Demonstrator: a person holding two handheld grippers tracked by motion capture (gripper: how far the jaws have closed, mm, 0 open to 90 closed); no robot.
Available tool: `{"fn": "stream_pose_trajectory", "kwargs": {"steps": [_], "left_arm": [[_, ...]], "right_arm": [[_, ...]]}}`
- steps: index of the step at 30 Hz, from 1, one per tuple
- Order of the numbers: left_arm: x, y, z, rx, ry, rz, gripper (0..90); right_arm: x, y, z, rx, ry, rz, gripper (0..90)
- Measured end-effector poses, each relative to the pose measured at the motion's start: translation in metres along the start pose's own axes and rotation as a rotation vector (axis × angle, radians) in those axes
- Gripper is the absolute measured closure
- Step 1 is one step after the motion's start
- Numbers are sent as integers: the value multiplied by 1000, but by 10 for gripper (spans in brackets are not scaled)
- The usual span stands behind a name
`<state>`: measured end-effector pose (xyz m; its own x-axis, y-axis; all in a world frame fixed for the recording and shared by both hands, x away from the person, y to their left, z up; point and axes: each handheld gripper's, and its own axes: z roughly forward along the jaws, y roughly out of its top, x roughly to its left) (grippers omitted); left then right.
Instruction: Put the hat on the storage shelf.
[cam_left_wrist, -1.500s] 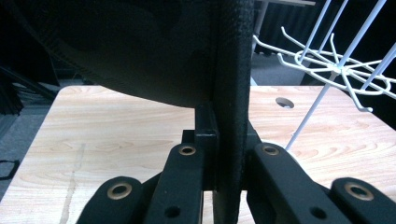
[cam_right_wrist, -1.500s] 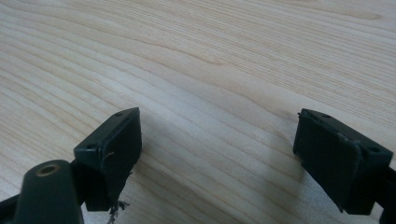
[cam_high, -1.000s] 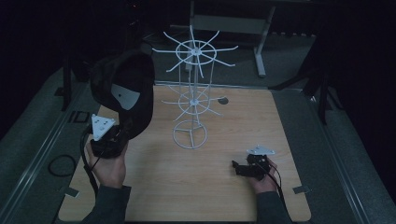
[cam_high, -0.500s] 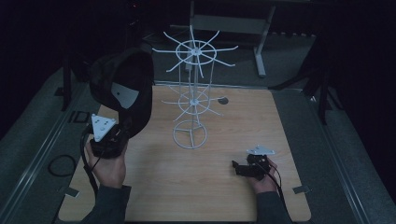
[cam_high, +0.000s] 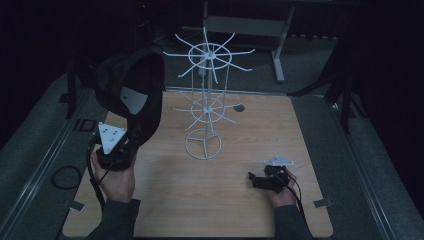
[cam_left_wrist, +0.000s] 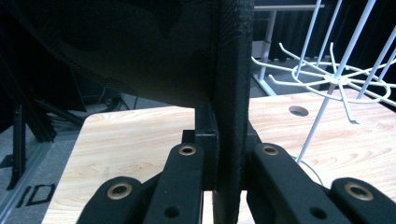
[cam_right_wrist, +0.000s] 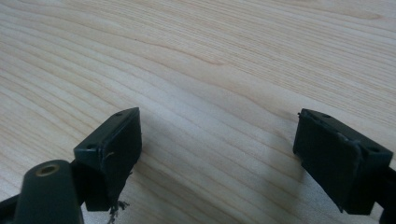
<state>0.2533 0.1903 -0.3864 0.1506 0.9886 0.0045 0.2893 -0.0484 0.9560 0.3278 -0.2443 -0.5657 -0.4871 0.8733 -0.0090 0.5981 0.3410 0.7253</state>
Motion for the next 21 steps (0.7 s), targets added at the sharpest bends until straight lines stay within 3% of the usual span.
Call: {"fn": "stream_pose_trajectory", "kwargs": {"steps": [21], "left_arm": [[-5, 4, -4, -24, 9, 33, 866]], "right_arm": [[0, 0, 0, 0, 0, 0, 151]]}}
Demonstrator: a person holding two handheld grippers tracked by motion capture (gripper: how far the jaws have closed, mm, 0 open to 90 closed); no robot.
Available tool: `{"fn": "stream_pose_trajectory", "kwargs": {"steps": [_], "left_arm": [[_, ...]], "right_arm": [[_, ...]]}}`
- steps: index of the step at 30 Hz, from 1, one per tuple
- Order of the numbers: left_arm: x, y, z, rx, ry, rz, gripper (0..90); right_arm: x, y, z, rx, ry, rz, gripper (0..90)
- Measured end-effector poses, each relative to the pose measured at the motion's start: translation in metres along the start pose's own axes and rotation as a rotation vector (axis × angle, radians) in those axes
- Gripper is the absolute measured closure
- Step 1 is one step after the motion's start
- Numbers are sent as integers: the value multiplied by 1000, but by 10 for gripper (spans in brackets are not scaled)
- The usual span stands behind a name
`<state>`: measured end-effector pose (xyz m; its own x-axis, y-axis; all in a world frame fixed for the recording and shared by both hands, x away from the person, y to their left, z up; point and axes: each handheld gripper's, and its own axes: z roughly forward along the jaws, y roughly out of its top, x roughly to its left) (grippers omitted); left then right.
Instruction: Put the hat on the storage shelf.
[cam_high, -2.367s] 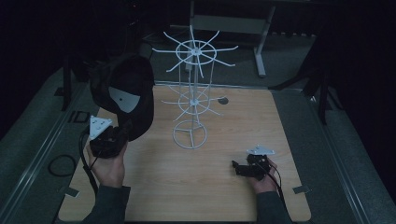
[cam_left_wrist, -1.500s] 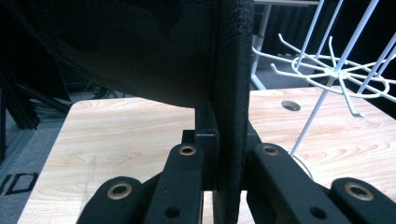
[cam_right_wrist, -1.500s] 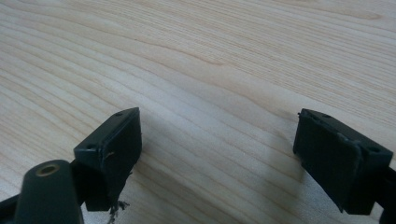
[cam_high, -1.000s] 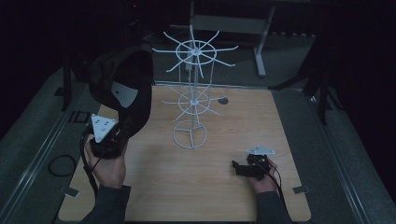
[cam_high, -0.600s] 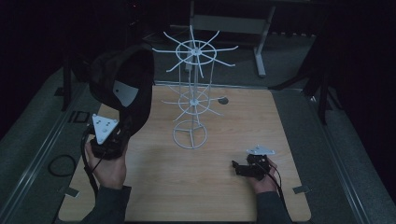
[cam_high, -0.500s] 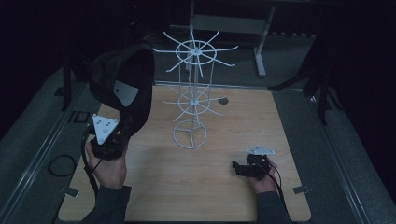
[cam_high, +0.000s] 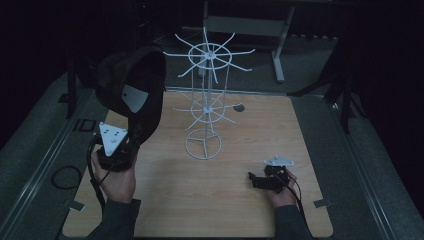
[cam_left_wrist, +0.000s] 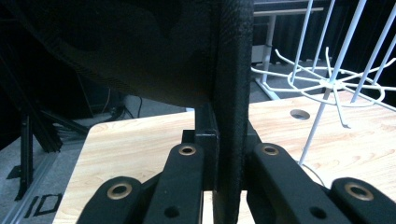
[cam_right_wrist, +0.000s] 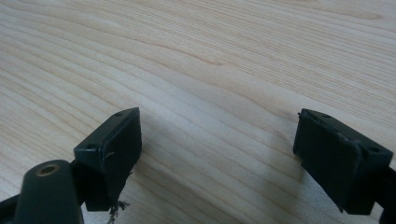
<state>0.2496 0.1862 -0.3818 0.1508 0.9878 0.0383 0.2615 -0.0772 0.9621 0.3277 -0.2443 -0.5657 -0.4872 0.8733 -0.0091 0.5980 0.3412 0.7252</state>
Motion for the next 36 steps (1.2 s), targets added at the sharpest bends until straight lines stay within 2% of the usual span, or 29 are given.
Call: {"fn": "stream_pose_trajectory", "kwargs": {"steps": [36], "left_arm": [[-18, 3, -2, -25, 16, 80, 866]], "right_arm": [[0, 0, 0, 1, 1, -1, 151]]}}
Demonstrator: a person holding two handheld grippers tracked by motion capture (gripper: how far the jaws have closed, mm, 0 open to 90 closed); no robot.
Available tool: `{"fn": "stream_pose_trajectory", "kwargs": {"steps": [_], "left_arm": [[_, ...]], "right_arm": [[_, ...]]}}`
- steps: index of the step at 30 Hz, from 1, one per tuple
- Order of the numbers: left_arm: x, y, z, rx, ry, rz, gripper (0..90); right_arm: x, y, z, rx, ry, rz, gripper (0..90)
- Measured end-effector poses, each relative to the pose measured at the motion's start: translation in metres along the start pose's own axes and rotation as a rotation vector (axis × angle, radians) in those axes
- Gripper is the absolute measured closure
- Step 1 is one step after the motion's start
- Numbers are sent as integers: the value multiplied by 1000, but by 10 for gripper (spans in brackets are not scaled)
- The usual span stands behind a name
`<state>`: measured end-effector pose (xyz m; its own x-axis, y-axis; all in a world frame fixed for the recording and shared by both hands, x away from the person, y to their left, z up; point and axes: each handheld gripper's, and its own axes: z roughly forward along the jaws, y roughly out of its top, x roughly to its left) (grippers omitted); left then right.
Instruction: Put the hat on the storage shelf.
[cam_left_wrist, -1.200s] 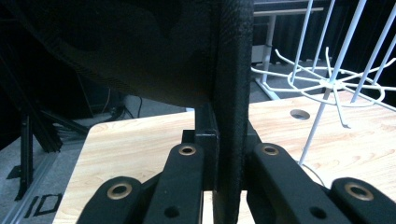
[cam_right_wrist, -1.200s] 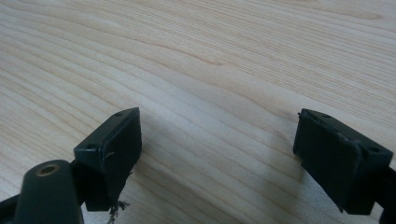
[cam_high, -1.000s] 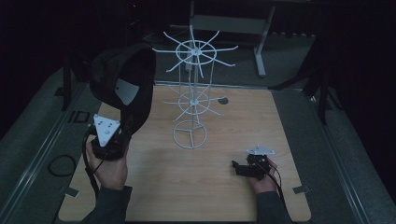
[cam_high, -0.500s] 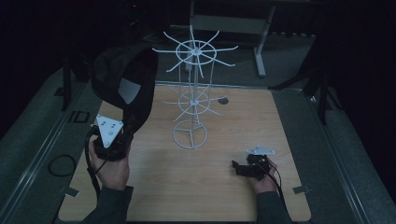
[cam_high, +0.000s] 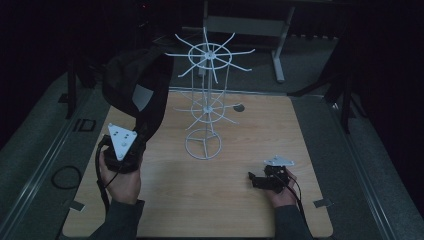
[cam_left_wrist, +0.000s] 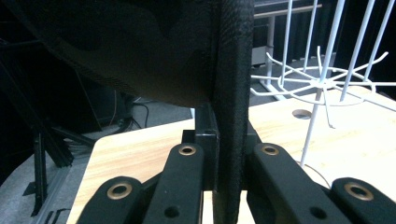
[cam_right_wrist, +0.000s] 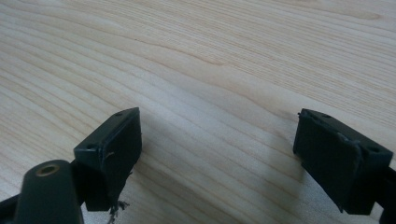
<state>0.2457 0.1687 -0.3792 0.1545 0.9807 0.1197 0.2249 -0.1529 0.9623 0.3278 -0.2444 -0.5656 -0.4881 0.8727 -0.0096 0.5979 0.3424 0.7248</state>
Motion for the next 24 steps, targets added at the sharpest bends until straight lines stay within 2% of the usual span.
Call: {"fn": "stream_pose_trajectory", "kwargs": {"steps": [12, 24], "left_arm": [[-8, -4, 2, 4, 2, 34, 866], [-17, -11, 8, 24, -33, 62, 865]], "right_arm": [[0, 0, 0, 0, 1, 0, 151], [0, 0, 0, 0, 0, 0, 151]]}}
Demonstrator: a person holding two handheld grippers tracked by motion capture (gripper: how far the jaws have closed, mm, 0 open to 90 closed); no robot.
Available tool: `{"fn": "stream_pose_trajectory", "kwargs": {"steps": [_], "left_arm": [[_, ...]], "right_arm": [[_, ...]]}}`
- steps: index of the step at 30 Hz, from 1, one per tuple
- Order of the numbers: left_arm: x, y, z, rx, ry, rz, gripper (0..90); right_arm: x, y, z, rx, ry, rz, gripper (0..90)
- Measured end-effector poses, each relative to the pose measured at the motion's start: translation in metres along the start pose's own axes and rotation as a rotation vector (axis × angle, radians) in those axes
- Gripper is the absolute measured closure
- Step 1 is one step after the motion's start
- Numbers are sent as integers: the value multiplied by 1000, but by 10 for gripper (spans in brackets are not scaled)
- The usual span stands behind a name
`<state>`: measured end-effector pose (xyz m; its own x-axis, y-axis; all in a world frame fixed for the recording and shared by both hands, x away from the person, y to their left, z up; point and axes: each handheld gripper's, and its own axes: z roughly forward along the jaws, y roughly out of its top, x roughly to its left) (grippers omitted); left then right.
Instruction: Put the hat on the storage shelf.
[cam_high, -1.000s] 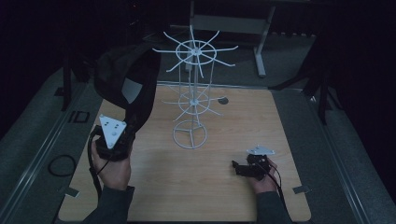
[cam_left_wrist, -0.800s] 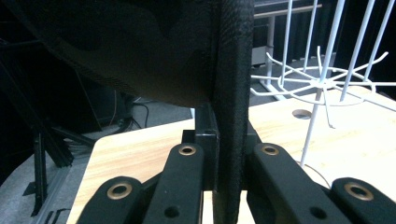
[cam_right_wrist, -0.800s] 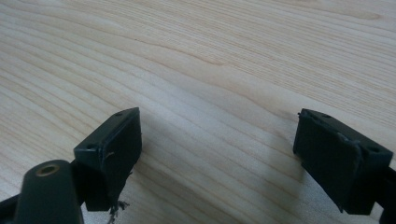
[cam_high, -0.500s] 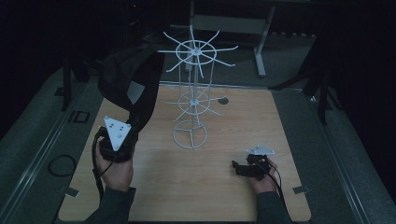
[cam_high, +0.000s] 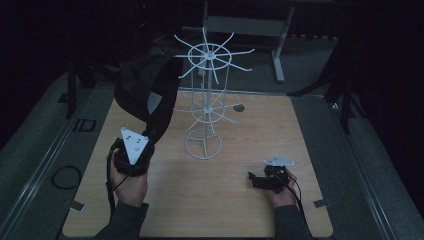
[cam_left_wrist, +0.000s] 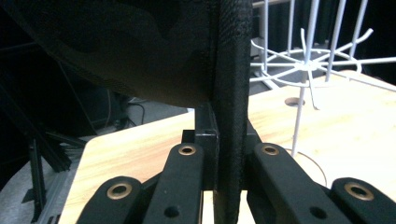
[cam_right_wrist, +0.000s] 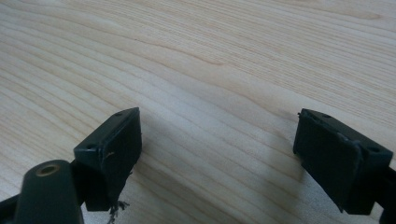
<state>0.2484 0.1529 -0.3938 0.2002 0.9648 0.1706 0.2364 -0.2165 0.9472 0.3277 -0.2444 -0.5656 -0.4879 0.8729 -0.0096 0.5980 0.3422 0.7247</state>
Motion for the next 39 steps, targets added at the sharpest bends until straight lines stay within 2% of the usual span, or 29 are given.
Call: {"fn": "stream_pose_trajectory", "kwargs": {"steps": [5, 10, 13, 14, 21, 23, 24, 26, 30, 36, 39], "left_arm": [[-4, -5, 6, 29, -22, 23, 863], [-4, -6, 10, 51, -38, 16, 841], [-3, -7, 11, 57, -52, 10, 751], [-3, -7, 11, 55, -55, 7, 688], [0, -7, 11, 55, -64, -22, 576], [2, -8, 11, 61, -72, -35, 539], [3, -8, 13, 79, -90, -58, 484], [4, -9, 14, 87, -106, -69, 464], [5, -11, 16, 92, -108, -104, 349], [7, -14, 15, 93, -109, -131, 273], [4, -16, 15, 101, -118, -126, 254]], "right_arm": [[0, 0, 0, -1, 0, 0, 151], [0, 0, 0, -1, 0, 0, 151], [0, 0, 0, -1, 1, -1, 151], [0, 0, 0, -2, 1, -2, 151], [0, 0, 0, -1, 1, -1, 150], [0, 0, 0, -2, 1, -1, 151], [0, 0, 0, -1, 1, 0, 151], [0, 0, 0, -2, 1, 1, 151], [0, 0, 0, -1, 1, -1, 151], [0, 0, 0, -2, 0, -1, 150], [0, 0, 0, -2, 0, -2, 151]]}}
